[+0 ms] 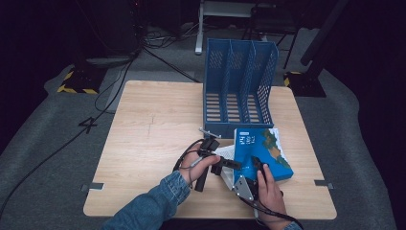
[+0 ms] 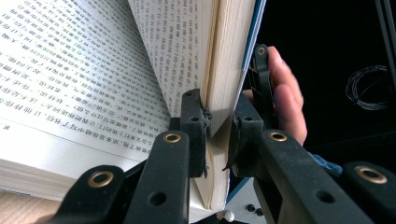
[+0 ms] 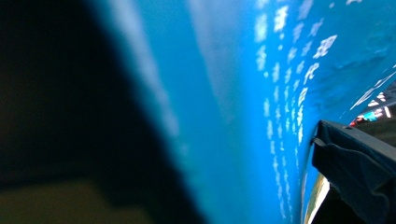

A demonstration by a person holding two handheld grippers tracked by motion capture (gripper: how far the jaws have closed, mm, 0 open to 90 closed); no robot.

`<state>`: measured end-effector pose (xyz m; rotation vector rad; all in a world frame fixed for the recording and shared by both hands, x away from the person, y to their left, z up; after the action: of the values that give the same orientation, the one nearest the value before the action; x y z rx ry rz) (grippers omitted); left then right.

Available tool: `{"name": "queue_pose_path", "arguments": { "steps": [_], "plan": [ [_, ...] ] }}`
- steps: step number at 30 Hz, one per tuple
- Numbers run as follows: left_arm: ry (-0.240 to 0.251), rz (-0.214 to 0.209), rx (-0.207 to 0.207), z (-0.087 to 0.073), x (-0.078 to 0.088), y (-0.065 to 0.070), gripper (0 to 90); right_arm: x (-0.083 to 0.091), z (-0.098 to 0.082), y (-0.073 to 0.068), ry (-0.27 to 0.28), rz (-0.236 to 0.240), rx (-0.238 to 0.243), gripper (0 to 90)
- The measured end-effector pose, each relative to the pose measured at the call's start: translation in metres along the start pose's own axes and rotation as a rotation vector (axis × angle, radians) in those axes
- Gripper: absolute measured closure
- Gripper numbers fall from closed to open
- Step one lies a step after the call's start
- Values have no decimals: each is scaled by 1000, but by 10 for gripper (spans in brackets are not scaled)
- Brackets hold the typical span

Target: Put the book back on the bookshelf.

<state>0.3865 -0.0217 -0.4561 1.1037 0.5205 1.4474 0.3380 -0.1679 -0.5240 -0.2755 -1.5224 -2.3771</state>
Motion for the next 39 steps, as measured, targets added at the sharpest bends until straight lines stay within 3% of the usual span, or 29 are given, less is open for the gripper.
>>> {"name": "queue_pose_path", "arguments": {
  "steps": [1,3,4,6,7,9,12,13,15,18,20,23,26,29,34,37,39],
  "plan": [
    [2,5,4,0,0,-1,767,0,0,0,0,12,3,78],
    [1,11,7,1,1,-4,758,0,-3,3,-12,8,82,135],
    [2,21,2,1,2,-5,752,-1,-4,2,-6,3,92,165],
    [5,22,2,1,2,-6,740,0,-4,2,-6,8,67,230],
    [25,16,5,2,3,-6,726,2,-3,3,-8,-11,81,312],
    [36,19,-2,4,5,-7,709,5,-2,6,-12,-41,104,380],
    [36,49,-8,4,8,-15,663,7,-1,11,-9,-22,78,528],
    [46,29,13,4,10,-18,653,7,0,13,-9,-7,70,562],
    [49,26,33,3,12,-23,645,6,1,13,-14,24,75,583],
    [35,74,-12,2,21,-22,620,3,3,10,-12,33,104,592],
    [29,88,-20,2,34,-19,591,3,3,11,-5,39,101,598],
    [107,162,-80,6,62,-22,560,4,3,15,-13,58,107,605],
    [217,221,-64,9,99,-34,534,2,6,12,-31,71,149,611],
    [280,323,-60,7,126,-50,533,3,9,12,-44,83,170,615],
    [319,544,-72,1,158,-79,528,7,17,18,-38,105,170,616],
    [317,669,-121,-4,175,-87,489,10,25,20,-29,126,158,617],
    [332,720,-119,-7,186,-92,480,14,31,22,-18,141,142,618]
  ]
}}
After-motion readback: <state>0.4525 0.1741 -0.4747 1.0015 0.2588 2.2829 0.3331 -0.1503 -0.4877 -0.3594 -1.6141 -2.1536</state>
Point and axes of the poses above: each handheld gripper's, and its own axes: x roughly backward along the jaws, z roughly out of its top, y roughly to its right, the point moved 4 cm from there along -x, roughly forward along the jaws, and after that the axes turned 5 degrees about -z, right-handed, at the moved point
